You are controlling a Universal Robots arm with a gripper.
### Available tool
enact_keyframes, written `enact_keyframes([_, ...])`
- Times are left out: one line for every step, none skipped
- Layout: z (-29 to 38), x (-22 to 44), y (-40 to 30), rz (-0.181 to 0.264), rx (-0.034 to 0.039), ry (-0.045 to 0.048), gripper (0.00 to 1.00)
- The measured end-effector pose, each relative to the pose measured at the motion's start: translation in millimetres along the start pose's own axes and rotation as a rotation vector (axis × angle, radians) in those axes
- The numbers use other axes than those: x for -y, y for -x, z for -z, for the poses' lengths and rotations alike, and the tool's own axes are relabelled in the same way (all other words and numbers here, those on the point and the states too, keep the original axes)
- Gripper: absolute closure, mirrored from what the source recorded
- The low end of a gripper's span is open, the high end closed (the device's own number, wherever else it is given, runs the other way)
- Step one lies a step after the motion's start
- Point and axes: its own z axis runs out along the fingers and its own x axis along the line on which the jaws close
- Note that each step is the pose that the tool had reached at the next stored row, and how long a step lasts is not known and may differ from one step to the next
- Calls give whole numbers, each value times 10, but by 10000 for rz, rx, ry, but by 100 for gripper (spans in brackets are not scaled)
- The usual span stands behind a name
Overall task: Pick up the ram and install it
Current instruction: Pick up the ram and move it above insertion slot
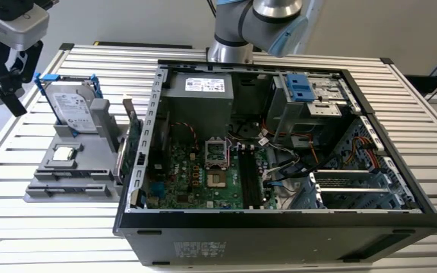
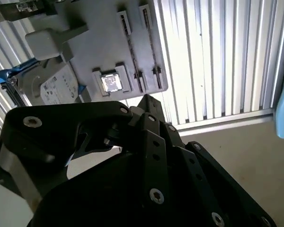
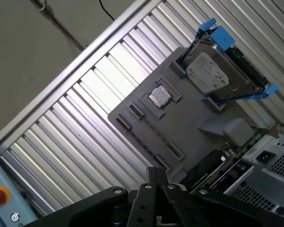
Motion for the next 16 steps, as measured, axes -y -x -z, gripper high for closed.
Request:
enact_keyframes([0, 0, 0, 61, -3, 1, 100])
enact_keyframes([0, 0, 0, 130, -6, 2, 100])
enact_keyframes([0, 0, 0, 215, -11, 3, 100])
enact_keyframes([0, 0, 0, 309, -15, 4, 100])
enact_keyframes([0, 0, 0, 421, -21, 5, 100])
enact_keyframes([0, 0, 0, 549, -27, 6, 100])
enact_keyframes([0, 0, 0, 665, -32, 8, 100])
enact_keyframes([0, 0, 0, 781, -39, 9, 100])
enact_keyframes([0, 0, 0, 886, -44, 11, 100])
enact_keyframes([0, 0, 0, 989, -49, 12, 100])
enact_keyframes([0, 0, 0, 1107, -54, 13, 100])
enact_keyframes([0, 0, 0, 1226, -60, 15, 100])
enact_keyframes([0, 0, 0, 1349, -66, 16, 100])
enact_keyframes([0, 0, 0, 1462, -72, 17, 100])
enact_keyframes([0, 0, 0, 1578, -77, 18, 100])
enact_keyframes([0, 0, 0, 1684, -82, 20, 100])
